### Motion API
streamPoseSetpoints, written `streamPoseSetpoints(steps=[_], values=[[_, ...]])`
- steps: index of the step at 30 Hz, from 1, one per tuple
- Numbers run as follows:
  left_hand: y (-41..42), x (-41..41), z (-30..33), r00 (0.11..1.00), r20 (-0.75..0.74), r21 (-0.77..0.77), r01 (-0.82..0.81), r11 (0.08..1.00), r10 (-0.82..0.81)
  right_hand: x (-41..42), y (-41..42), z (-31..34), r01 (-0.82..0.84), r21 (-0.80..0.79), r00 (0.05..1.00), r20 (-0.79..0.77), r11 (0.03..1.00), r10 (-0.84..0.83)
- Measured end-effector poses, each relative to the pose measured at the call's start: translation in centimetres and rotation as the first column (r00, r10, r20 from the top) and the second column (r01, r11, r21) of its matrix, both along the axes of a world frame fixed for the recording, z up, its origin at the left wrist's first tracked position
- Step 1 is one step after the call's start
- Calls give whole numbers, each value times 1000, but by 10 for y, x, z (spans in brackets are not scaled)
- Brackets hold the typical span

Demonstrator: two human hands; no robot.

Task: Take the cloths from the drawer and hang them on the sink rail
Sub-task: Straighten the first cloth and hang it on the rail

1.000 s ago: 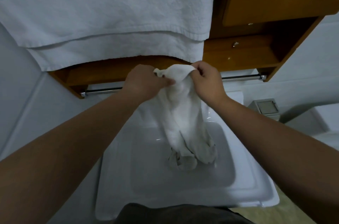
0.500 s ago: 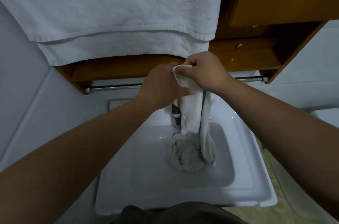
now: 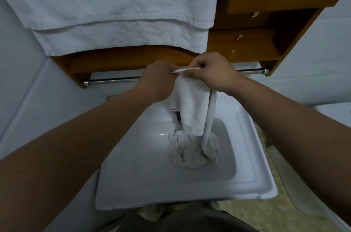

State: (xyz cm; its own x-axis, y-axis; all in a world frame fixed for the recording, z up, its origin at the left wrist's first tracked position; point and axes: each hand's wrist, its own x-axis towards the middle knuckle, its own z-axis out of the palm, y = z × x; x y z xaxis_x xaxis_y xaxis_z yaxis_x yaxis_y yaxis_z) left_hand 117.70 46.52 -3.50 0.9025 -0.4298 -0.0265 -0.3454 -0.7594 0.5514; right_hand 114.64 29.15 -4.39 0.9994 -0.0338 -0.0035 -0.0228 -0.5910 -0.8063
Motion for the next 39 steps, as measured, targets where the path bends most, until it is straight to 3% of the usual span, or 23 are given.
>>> streamPoseSetpoints(steps=[3,7,13,17,22,27,33,36,39], values=[[5,2,10,997,52,110,44,993,-50,-11,-1,-11,1,24,1000,10,1000,-1],[27,18,28,997,37,140,-74,987,69,-25,-4,-24,18,104,1000,16,994,-20],[53,30,32,978,148,325,-187,927,145,-38,-11,-36,-8,149,999,-49,989,15],[55,22,19,994,99,465,-92,881,52,-35,-17,-41,31,16,998,-56,999,-30],[31,-4,11,998,60,361,-8,933,-15,-26,-12,-39,73,-12,996,42,997,-72],[0,-33,9,990,-121,208,96,973,-72,-19,6,-30,-66,12,995,79,998,64],[-6,-26,2,999,6,125,52,991,-53,-21,11,-25,-115,84,992,53,990,111],[-6,-24,0,984,136,193,91,977,-119,-25,10,-22,-105,150,994,43,983,100],[-5,-22,-4,971,216,312,28,950,-99,-31,14,-21,-113,145,993,55,983,106]])
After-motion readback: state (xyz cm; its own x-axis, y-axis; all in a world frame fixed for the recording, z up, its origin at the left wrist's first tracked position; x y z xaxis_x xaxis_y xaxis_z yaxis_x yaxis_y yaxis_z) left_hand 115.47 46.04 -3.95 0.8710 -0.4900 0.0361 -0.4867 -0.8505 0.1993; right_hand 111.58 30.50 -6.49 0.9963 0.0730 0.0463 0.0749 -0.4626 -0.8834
